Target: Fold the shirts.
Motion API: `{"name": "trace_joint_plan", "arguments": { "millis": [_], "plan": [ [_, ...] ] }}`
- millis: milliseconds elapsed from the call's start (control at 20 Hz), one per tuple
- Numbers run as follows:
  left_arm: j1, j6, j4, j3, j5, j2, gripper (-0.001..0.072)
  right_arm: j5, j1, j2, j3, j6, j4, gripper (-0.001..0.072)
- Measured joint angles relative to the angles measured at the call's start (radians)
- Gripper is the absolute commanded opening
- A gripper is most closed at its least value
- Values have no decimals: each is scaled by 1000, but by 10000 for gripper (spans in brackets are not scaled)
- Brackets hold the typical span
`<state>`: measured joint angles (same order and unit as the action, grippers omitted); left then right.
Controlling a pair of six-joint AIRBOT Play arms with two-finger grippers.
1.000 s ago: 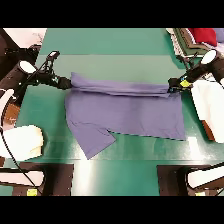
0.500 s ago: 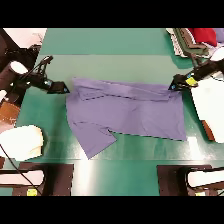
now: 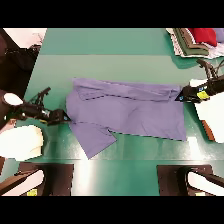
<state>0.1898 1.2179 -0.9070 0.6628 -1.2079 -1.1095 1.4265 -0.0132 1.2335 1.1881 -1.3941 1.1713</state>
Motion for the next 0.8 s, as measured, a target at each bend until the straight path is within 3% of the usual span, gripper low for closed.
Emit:
{"name": "trace_joint_plan", "arguments": {
  "millis": [300,550,600,650,700,800],
  "plan": [
    [-3,-4,68,-168,13,69,543,-39,-1,-76,-57,1,-2,375],
    [-124,-18,112,-220,84,79,540,-44,-1,-113,-64,1,-3,375],
    [-150,-9,116,-224,109,80,354,-44,-1,-120,-65,1,-3,374],
    [-172,6,111,-229,147,80,106,-43,-1,-129,-66,1,-3,375],
    [-186,19,97,-231,174,79,39,-41,-4,-138,-66,1,-3,374],
    [-207,38,103,-230,199,80,30,-15,-21,-157,-67,1,-2,374]
  ]
}}
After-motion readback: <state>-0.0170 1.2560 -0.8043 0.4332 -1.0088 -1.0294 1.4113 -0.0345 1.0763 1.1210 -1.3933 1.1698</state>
